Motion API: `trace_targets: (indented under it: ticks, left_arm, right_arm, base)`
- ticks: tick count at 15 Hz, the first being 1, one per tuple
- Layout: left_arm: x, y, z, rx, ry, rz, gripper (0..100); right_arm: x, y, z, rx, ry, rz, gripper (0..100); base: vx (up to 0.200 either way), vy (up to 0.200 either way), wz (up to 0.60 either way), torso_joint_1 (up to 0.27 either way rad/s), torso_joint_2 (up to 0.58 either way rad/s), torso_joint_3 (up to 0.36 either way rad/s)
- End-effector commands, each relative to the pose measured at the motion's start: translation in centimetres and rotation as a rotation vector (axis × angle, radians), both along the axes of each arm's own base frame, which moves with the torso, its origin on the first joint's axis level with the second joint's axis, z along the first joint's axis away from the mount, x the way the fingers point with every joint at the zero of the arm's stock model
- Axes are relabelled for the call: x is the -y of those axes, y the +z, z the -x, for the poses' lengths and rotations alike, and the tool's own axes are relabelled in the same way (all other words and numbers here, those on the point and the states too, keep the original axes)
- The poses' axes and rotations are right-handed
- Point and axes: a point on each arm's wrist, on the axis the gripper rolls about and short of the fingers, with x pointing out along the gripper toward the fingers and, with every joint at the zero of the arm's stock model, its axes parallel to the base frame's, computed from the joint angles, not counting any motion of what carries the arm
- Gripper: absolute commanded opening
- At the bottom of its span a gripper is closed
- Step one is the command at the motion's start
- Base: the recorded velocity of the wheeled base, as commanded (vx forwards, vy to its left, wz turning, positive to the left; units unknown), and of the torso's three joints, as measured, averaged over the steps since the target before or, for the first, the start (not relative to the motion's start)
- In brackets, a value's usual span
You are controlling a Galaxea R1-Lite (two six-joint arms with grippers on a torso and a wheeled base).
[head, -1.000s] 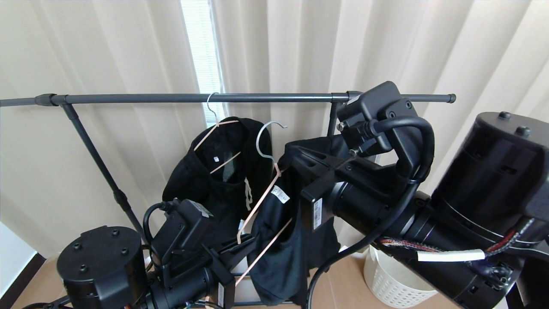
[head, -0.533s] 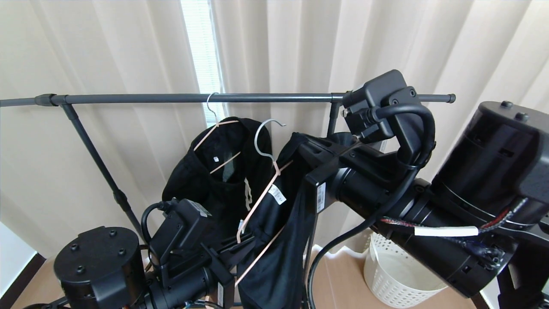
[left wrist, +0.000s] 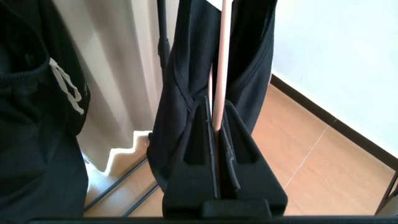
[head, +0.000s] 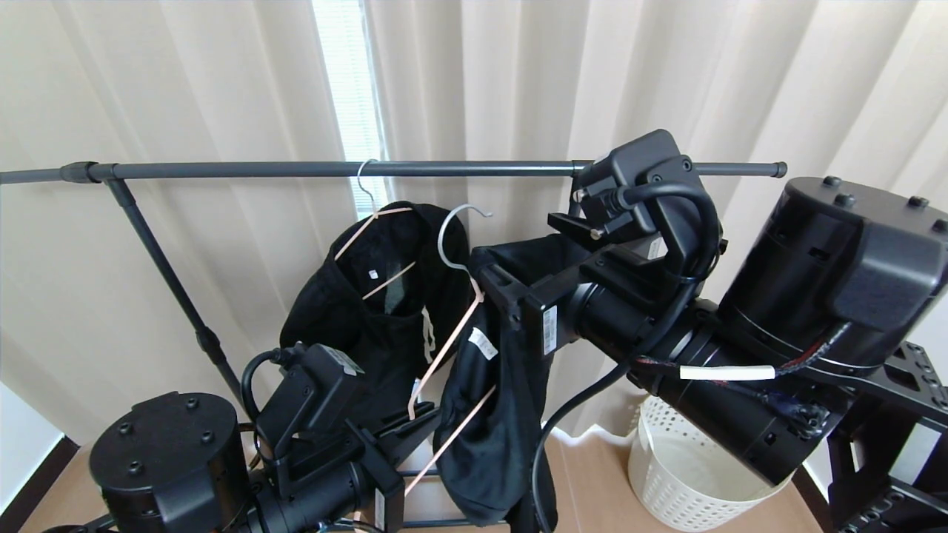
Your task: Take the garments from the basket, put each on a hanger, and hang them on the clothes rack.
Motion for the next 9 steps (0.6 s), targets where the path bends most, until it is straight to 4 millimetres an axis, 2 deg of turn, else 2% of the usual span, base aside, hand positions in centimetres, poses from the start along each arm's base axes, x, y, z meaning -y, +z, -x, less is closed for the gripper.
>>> trace_targets:
  ticks: [1,9]
  left_arm:
    - [0.0,0.0,0.0,0.0,0.0,0.0,0]
    - [-0.1,0.3,0.0,0.009,0.005,0.009,0]
  right_arm:
    - [0.2,0.0,-0.5,0.005,-0.016,0.006,100]
    - [0.9,-0.1,-1.5,0.014,-0.057,0.029,100]
  base:
    - [0.0,0.0,0.0,0.0,0.0,0.0]
    - [0.0,0.0,0.0,0.0,0.0,0.0]
